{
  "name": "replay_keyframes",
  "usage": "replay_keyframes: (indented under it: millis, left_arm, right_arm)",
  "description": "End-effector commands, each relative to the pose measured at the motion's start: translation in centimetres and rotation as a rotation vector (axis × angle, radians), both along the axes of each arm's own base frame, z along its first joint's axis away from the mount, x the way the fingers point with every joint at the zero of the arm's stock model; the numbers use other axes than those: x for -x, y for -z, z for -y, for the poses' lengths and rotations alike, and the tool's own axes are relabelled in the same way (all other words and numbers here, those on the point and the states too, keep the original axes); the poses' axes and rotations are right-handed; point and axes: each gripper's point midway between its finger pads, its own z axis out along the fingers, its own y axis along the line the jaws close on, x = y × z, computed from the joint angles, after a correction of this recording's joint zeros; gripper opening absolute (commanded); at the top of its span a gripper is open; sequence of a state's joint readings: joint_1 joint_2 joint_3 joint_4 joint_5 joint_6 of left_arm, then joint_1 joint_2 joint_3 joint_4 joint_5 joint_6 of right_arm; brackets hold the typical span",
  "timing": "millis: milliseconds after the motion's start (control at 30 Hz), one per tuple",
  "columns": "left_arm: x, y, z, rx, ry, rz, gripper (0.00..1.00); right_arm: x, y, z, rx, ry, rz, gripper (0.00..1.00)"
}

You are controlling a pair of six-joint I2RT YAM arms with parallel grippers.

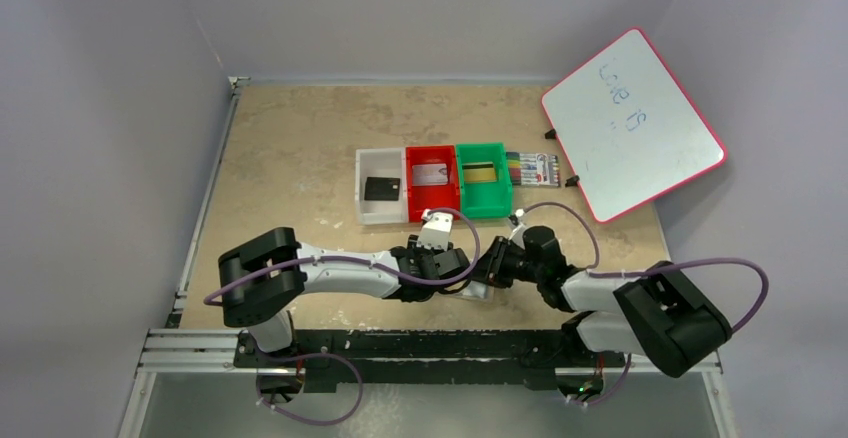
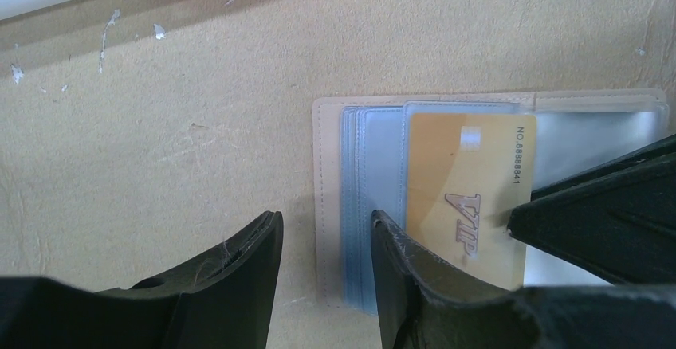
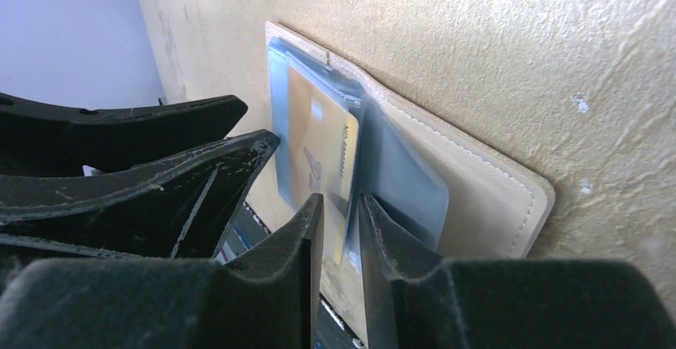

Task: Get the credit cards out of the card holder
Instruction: Remove the credit card from the card holder.

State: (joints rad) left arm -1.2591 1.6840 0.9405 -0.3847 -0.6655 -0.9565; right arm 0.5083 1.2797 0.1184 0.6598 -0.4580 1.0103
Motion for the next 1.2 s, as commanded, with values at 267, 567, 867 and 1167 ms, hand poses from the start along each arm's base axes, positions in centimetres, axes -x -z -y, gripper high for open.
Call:
replay_keyframes:
  millis: [267,567,867,1167]
  left_arm:
    - [-0.1,-1.7,0.8,0.027,0.038,0.018,0.45]
    - [0.0,-2.0,1.3,0.039,0.056,0.028,0.45]
    - [0.0,-2.3,1.6,0.045,0.062,0.037,0.46]
    - [0.2,-1.1,1.6,0.011,0.076,0.014,0.45]
  right_arm:
    - [-0.4,-0.9,0.0,-0.035,0.022,0.032,0.02]
    - [-0.4,-0.1,-0.3,-0.052,0.025,0.0,0.16]
    - [-0.6,-0.4,-0.9,-0.088,0.005,0.006,0.14]
    - [-0.9,-0.9,-1.5,-0.111,-0.019,0.021,0.15]
